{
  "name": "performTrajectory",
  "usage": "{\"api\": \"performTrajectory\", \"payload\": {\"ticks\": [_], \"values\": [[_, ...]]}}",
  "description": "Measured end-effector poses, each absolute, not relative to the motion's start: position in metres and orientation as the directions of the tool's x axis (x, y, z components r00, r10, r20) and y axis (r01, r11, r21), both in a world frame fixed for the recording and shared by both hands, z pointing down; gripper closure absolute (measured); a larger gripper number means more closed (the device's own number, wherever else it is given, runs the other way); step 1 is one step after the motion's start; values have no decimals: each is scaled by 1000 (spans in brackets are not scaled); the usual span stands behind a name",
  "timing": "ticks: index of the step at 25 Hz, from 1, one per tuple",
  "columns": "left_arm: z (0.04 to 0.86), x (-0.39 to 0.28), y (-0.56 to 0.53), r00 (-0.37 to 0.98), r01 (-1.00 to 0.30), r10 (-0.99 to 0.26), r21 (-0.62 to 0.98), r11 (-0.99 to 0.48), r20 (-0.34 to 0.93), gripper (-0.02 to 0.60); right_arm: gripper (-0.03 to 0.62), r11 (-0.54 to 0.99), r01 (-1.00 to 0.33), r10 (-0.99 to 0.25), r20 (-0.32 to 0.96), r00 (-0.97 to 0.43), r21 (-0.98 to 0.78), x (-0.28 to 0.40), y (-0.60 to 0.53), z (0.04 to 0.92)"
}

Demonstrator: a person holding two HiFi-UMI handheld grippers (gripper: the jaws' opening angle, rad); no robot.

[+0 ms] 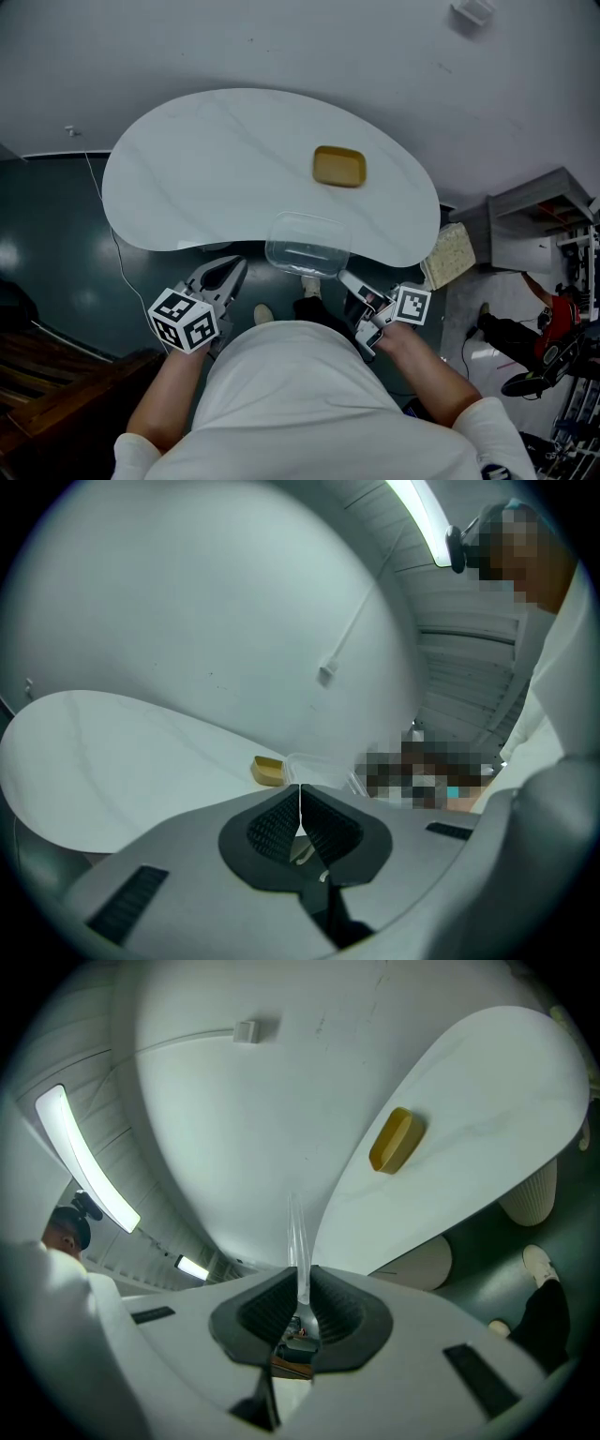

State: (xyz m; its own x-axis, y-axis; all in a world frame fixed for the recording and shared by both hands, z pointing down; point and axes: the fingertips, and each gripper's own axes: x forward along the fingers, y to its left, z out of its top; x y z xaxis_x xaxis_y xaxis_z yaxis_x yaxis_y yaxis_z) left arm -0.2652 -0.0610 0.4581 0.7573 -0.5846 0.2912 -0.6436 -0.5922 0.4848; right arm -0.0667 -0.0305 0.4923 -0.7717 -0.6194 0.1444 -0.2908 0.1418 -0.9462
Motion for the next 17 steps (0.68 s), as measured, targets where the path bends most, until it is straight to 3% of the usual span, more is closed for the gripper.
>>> {"api": "performTrajectory", "payload": {"ticks": [17], "values": [[463,-263,-60,754,-647,-589,479,-593,290,563,547,155,-290,-619,135,-774,-944,-62,-36,495]]}}
